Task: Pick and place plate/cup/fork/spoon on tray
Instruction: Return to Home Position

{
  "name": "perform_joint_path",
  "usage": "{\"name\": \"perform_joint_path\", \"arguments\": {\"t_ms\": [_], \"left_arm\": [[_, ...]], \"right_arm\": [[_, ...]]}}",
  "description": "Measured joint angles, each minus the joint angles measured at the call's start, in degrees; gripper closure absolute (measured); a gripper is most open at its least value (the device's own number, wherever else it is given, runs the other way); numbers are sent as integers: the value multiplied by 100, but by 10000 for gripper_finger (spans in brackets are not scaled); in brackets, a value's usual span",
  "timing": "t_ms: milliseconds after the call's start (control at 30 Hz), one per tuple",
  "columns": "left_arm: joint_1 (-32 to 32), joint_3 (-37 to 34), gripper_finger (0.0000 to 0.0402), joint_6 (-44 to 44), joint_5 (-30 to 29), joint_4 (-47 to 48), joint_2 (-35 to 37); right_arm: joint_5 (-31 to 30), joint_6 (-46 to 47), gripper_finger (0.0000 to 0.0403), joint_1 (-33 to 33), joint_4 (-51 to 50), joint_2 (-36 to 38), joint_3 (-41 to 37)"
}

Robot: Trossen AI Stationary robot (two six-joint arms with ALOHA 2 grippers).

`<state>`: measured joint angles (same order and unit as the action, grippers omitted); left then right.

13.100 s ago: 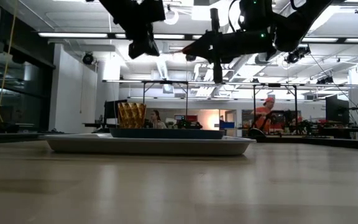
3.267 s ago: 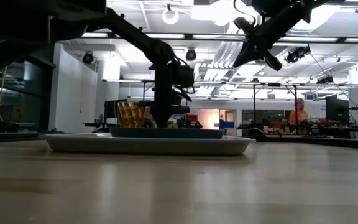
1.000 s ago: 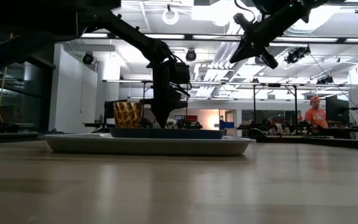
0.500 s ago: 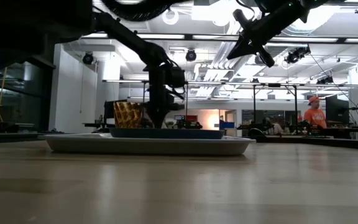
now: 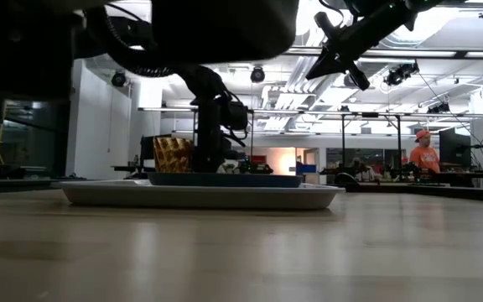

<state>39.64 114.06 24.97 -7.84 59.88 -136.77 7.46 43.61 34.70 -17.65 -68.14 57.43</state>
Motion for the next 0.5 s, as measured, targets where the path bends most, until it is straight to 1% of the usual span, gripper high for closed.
{"name": "perform_joint_path", "arguments": {"t_ms": [133,300,400,500], "left_arm": [[0,93,401,-74,-2,-15,2],[-25,264,401,-462,-45,-49,140],[-44,273,401,-672,-54,-388,450],[-70,273,401,-1044,191,-676,926]], "right_arm": [[0,-1,403,0,44,0,0],[0,-11,403,2,38,0,0],[0,-74,403,17,37,0,0],[4,-187,403,36,37,0,0]]}}
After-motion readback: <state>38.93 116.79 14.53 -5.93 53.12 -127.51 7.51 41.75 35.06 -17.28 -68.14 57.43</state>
